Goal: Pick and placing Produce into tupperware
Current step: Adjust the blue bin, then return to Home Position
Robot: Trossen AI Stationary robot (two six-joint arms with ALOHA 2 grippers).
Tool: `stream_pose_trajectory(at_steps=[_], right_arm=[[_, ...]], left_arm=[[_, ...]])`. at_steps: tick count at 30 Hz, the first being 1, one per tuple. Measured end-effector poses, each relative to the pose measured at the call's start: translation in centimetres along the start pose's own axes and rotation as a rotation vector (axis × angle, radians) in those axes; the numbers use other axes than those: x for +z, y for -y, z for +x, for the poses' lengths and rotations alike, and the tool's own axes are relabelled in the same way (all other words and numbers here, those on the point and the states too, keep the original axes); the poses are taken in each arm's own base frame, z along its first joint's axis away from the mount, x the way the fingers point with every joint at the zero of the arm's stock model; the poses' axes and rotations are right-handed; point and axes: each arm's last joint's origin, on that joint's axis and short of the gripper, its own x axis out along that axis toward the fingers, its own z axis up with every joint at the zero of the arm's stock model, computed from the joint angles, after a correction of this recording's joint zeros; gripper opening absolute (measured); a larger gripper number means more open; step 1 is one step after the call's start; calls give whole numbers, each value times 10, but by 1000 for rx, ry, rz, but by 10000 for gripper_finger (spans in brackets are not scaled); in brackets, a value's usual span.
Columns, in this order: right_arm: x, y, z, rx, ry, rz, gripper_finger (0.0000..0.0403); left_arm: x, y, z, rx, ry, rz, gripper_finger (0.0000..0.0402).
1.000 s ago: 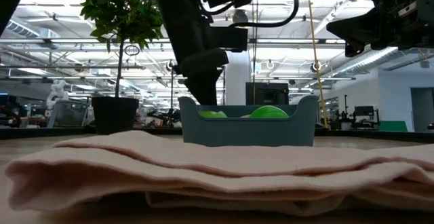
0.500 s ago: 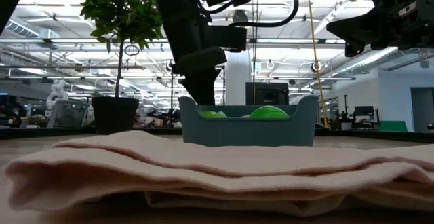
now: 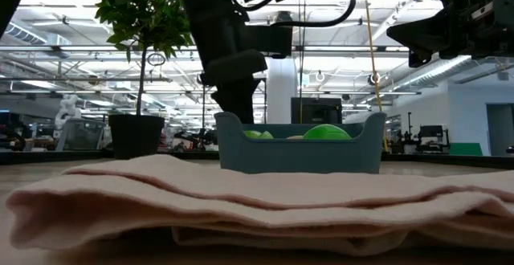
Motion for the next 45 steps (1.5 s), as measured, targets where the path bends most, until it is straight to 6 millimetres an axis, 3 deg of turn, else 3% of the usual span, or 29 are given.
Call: stream_pose_trajectory(at_steps=[8,12,16,21,26,31,37,45], right_arm=[[0,0,0,0,0,4,0],[0,0,0,0,0,4,0],[0,0,0,0,0,5,0],[0,0,0,0,1,-2,0],[1,0,0,0,8,-20,0],[2,0,0,0,17,-19,0],[3,0,0,7,24,4,0],[3,0,0,8,28,28,0]], left_arm=[[0,-2,0,50,13,16,0],[3,-4,-13,98,59,54,1],[6,-9,-46,174,156,101,0],[5,-15,-110,233,327,158,1],[-8,-22,-172,227,477,198,1],[-28,-25,-220,164,590,272,1],[-53,-12,-255,229,677,347,0],[-86,-6,-277,361,670,370,0]])
